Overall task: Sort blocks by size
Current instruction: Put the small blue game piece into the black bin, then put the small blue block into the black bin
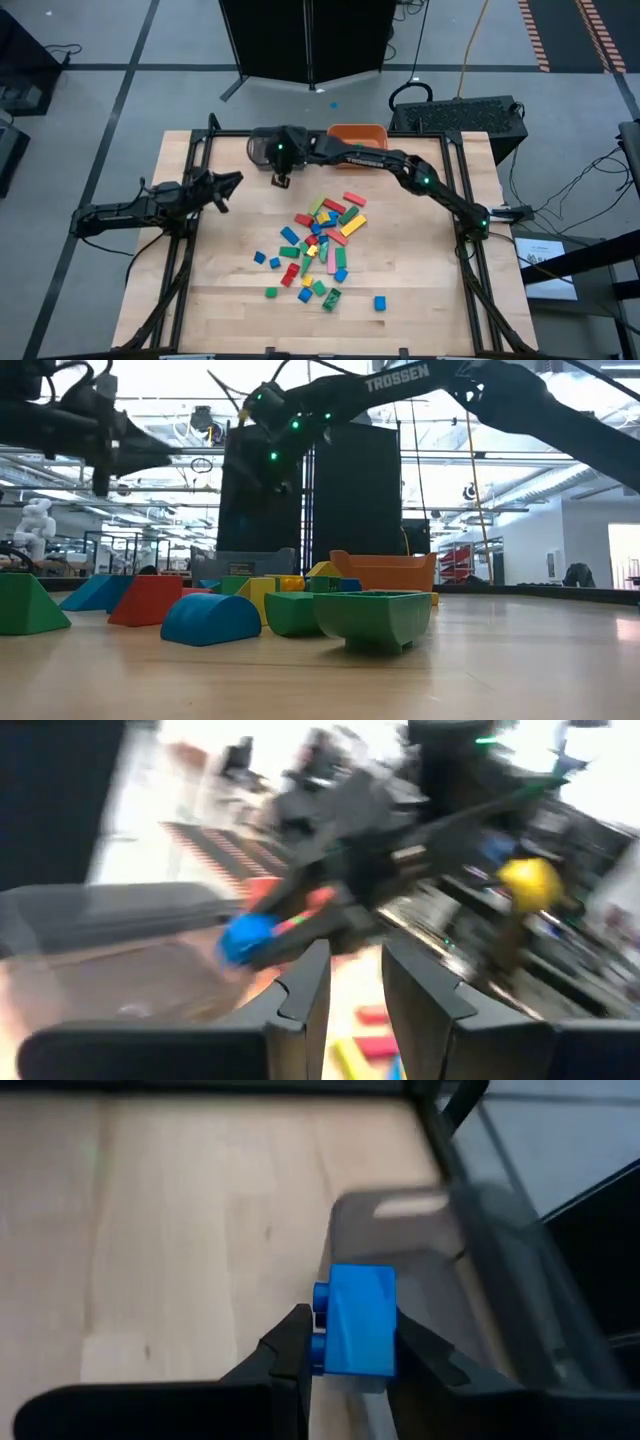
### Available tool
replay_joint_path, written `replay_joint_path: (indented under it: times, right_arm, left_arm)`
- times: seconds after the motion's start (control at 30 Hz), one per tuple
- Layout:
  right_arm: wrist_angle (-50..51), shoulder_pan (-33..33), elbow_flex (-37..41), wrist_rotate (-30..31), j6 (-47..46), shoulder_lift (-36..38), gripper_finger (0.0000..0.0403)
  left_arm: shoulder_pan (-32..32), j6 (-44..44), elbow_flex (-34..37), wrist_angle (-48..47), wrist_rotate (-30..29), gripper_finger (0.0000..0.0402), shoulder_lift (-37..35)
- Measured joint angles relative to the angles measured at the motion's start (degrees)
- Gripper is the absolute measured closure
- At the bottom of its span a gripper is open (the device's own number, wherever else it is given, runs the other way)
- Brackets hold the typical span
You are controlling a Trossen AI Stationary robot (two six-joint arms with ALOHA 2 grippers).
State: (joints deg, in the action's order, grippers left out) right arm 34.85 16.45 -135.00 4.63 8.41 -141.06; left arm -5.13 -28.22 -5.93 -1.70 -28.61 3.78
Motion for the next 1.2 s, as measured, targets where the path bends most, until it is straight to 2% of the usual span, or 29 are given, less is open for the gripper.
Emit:
replay_joint_path:
  times: [0.23, 0.4, 0.5, 0.57, 0.63, 0.73, 0.83, 0.9, 1.03, 1.2]
  right_arm:
    - [-1.46, 4.70, -0.06, 0.55, -4.80, -0.93, 0.0320]
    - [-0.95, 6.43, -0.04, -0.15, -7.76, -2.41, 0.0224]
    - [0.10, 6.95, -0.04, -0.18, -7.13, -2.42, 0.0173]
    - [1.55, 7.09, -0.03, 0.14, -6.46, -2.11, 0.0153]
    - [3.52, 7.04, 0.09, -0.92, -6.37, -1.25, 0.0146]
    - [7.10, 6.19, 0.09, -6.39, -6.26, 2.14, 0.0150]
    - [10.55, 3.14, -0.19, -10.24, -6.34, 5.54, 0.0161]
    - [13.93, 0.17, -0.24, -10.57, -5.76, 6.11, 0.0165]
    - [16.73, -6.38, 0.09, -6.17, -9.12, 3.81, 0.0166]
    - [15.89, -13.86, 0.05, 6.37, -17.39, -0.02, 0.0162]
  left_arm:
    - [0.00, -6.91, -0.02, -7.10, -8.78, 0.0307, -0.34]
    - [0.00, -15.93, -0.02, -12.23, -18.35, 0.0307, -0.36]
    - [0.00, -17.74, -0.02, -14.53, -19.65, 0.0307, -0.38]
    - [0.00, -17.89, -0.02, -15.92, -19.41, 0.0307, -0.38]
    - [0.00, -17.94, -0.07, -16.84, -18.95, 0.0307, -0.38]
    - [0.00, -17.93, -0.13, -17.36, -18.52, 0.0307, -0.38]
    - [0.00, -17.78, -0.13, -17.48, -18.48, 0.0307, -0.38]
    - [0.00, -17.52, -0.13, -17.53, -18.45, 0.0307, -0.36]
    - [0.00, -17.58, -0.13, -17.54, -18.41, 0.0307, -0.36]
    - [0.00, -17.68, -0.13, -17.54, -18.21, 0.0307, -0.38]
